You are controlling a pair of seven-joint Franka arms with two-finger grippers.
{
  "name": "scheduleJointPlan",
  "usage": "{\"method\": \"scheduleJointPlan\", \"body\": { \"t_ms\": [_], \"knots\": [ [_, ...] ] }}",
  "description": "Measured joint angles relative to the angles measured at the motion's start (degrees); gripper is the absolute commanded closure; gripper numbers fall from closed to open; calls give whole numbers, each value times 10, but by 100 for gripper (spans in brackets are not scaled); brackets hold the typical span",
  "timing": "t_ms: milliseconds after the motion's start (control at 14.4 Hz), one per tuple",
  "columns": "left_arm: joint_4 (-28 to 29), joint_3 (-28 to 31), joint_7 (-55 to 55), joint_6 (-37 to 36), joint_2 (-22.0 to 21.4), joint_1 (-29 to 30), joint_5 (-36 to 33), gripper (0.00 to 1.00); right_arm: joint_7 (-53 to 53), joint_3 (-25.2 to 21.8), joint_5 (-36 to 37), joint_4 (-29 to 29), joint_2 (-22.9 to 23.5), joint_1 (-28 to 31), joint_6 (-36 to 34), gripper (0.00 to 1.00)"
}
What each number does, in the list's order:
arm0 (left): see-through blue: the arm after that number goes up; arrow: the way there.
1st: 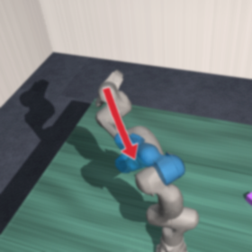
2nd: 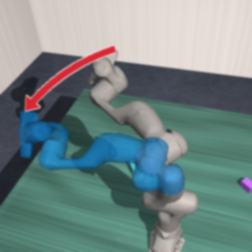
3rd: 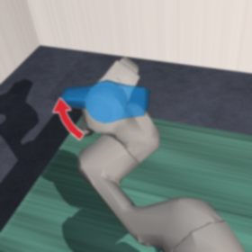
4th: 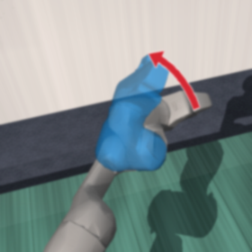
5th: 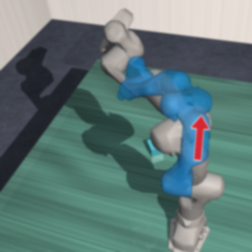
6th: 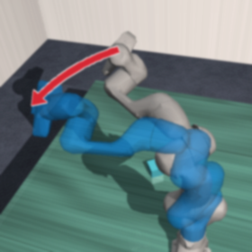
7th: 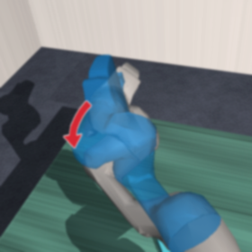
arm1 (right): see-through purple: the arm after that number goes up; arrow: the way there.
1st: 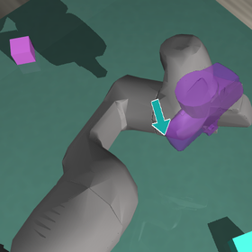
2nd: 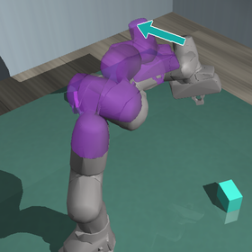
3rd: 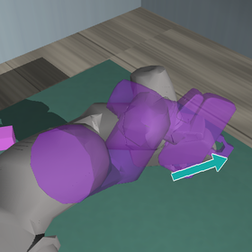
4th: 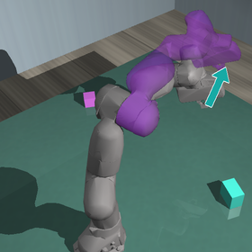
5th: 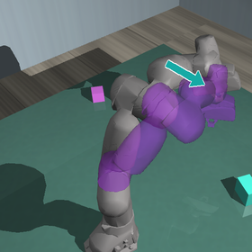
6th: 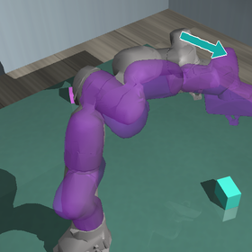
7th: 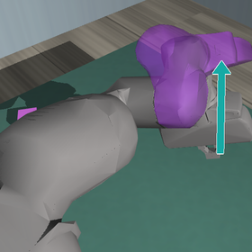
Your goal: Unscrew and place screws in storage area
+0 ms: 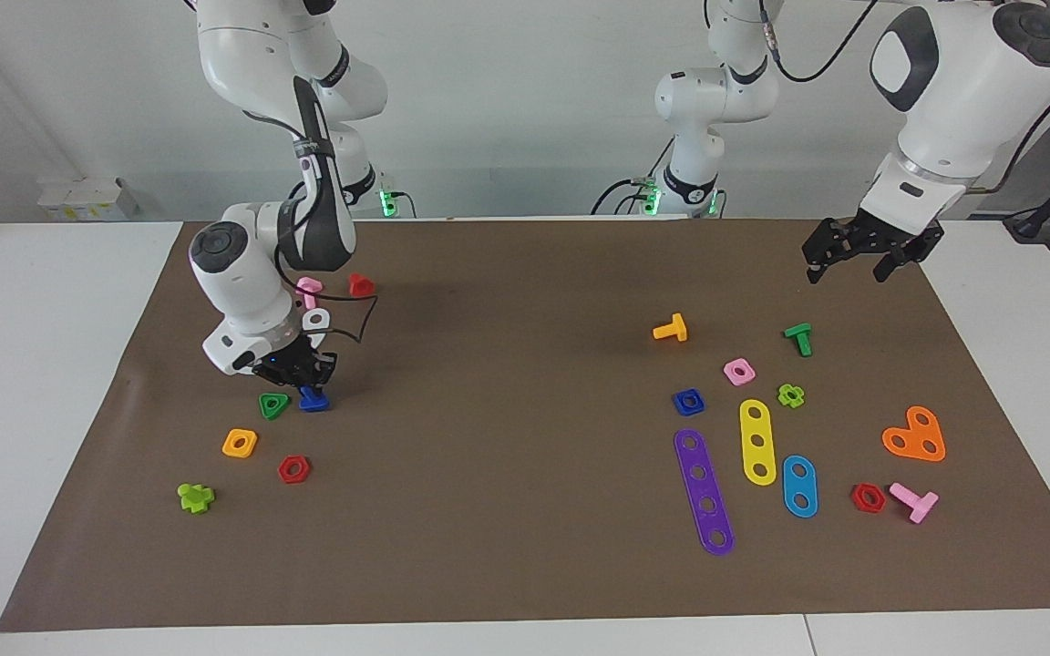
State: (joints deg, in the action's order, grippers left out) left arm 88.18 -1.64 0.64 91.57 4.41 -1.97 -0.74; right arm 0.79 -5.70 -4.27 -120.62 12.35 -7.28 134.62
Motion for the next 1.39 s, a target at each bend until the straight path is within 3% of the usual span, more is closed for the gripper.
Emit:
{"method": "scheduleJointPlan", "body": {
  "t_ms": [278, 417, 765, 1182, 1390],
  "knots": [
    [0, 0, 0, 0, 0, 0, 0, 0, -1, 0, -1, 0, -3, 0, 7, 0],
    [0, 0, 0, 0, 0, 0, 0, 0, -4, -2, -1, 33, -18, 2, -15, 0],
    [0, 0, 0, 0, 0, 0, 0, 0, -8, -14, 4, 175, -88, 15, -230, 0],
    [0, 0, 0, 0, 0, 0, 0, 0, -56, -18, 35, 294, -137, 19, -452, 0],
    [0, 0, 0, 0, 0, 0, 0, 0, -56, -18, 36, 305, -148, 32, -480, 0]
  ]
}}
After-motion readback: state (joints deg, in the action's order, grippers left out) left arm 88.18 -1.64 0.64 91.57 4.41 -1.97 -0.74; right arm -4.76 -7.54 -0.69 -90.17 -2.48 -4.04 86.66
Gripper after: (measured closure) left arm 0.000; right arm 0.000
